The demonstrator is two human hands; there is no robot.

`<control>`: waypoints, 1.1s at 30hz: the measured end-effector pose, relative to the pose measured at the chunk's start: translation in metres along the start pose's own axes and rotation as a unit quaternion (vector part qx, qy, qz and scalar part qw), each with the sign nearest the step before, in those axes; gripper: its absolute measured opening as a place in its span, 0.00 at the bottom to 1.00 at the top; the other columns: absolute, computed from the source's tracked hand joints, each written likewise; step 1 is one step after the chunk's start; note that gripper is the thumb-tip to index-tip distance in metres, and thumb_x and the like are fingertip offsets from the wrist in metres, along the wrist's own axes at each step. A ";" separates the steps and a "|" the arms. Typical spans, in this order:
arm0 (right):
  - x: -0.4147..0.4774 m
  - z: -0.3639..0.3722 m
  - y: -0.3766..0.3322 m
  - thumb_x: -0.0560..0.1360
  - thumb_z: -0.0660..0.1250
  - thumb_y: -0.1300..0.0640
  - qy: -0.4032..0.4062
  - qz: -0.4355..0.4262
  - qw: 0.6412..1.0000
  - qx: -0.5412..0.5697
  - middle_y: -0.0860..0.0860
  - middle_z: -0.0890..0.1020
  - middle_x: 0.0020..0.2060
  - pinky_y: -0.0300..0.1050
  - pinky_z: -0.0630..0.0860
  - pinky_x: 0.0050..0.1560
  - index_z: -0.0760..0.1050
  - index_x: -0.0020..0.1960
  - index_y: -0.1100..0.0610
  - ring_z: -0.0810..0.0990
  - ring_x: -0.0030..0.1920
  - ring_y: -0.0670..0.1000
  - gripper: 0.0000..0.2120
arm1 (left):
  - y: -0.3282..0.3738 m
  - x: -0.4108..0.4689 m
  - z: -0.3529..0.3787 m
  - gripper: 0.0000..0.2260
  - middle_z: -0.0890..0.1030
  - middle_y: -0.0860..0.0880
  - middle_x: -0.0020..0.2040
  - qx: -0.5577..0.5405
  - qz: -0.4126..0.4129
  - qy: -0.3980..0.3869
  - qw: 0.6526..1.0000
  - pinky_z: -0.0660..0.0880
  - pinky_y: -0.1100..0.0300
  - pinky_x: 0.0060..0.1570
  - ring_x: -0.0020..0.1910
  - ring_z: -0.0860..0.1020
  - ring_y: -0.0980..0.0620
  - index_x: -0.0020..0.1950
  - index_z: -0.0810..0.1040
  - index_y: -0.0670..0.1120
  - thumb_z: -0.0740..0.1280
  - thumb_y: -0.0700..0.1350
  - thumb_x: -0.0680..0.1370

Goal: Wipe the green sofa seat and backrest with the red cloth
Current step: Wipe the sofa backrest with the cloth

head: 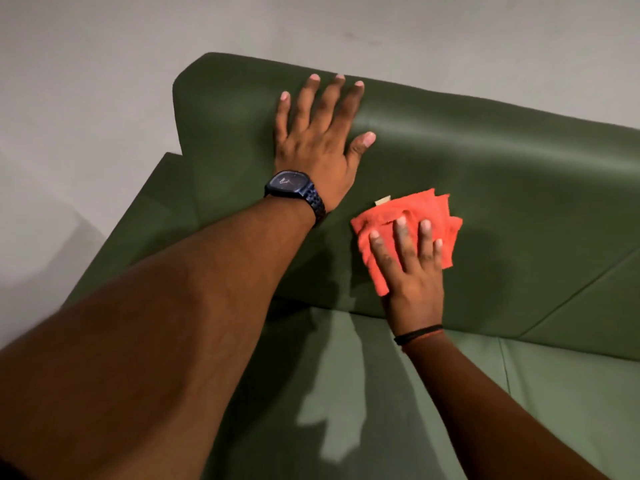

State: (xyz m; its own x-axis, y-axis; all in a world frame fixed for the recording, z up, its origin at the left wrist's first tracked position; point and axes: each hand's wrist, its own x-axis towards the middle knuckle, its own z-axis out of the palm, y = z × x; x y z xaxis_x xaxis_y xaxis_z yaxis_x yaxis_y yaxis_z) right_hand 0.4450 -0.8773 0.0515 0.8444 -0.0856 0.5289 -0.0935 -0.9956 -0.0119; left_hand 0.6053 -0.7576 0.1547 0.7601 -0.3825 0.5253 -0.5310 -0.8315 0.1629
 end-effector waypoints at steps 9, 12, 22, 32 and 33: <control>0.000 0.000 0.011 0.75 0.61 0.57 -0.019 -0.106 0.992 -0.061 0.57 0.71 0.68 0.69 0.60 0.65 0.71 0.66 0.50 0.61 0.70 0.64 0.19 | 0.002 -0.001 0.004 0.25 0.60 0.52 0.76 -0.003 -0.001 0.013 1.000 0.43 0.45 0.72 0.75 0.53 0.46 0.74 0.55 0.55 0.48 0.60 0.78; 0.027 0.000 -0.002 0.74 0.67 0.59 0.039 -0.063 0.997 -0.014 0.59 0.68 0.69 0.69 0.57 0.66 0.69 0.67 0.51 0.55 0.71 0.63 0.22 | 0.003 -0.003 0.007 0.25 0.59 0.52 0.76 -0.007 -0.013 0.020 1.000 0.42 0.45 0.72 0.75 0.52 0.46 0.75 0.54 0.55 0.48 0.60 0.78; 0.049 -0.008 0.019 0.78 0.61 0.56 0.058 -0.155 0.984 -0.063 0.56 0.69 0.69 0.65 0.55 0.68 0.67 0.69 0.48 0.57 0.71 0.61 0.20 | 0.003 -0.003 0.006 0.25 0.58 0.52 0.76 -0.011 -0.012 0.019 1.000 0.41 0.45 0.71 0.75 0.52 0.46 0.75 0.54 0.55 0.48 0.59 0.78; 0.031 -0.010 0.038 0.79 0.58 0.56 0.011 -0.231 0.968 -0.101 0.53 0.69 0.69 0.61 0.56 0.69 0.68 0.68 0.48 0.60 0.71 0.60 0.18 | 0.004 -0.002 0.005 0.25 0.59 0.52 0.76 -0.010 -0.014 0.016 1.000 0.42 0.44 0.71 0.75 0.52 0.45 0.75 0.54 0.55 0.49 0.59 0.78; 0.035 -0.009 0.032 0.78 0.59 0.56 0.028 -0.190 0.977 -0.091 0.54 0.68 0.70 0.62 0.55 0.69 0.67 0.69 0.48 0.58 0.71 0.60 0.19 | 0.004 -0.002 0.006 0.25 0.58 0.52 0.76 -0.009 -0.015 0.017 1.000 0.42 0.44 0.71 0.75 0.52 0.45 0.75 0.54 0.55 0.49 0.59 0.78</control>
State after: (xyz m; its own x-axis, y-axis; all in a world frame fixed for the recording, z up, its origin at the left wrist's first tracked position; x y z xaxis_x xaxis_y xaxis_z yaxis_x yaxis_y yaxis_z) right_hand 0.4666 -0.9121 0.0771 0.8065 0.2956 0.5120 0.1238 -0.9313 0.3427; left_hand 0.6034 -0.7626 0.1495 0.7630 -0.3428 0.5480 -0.5145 -0.8353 0.1937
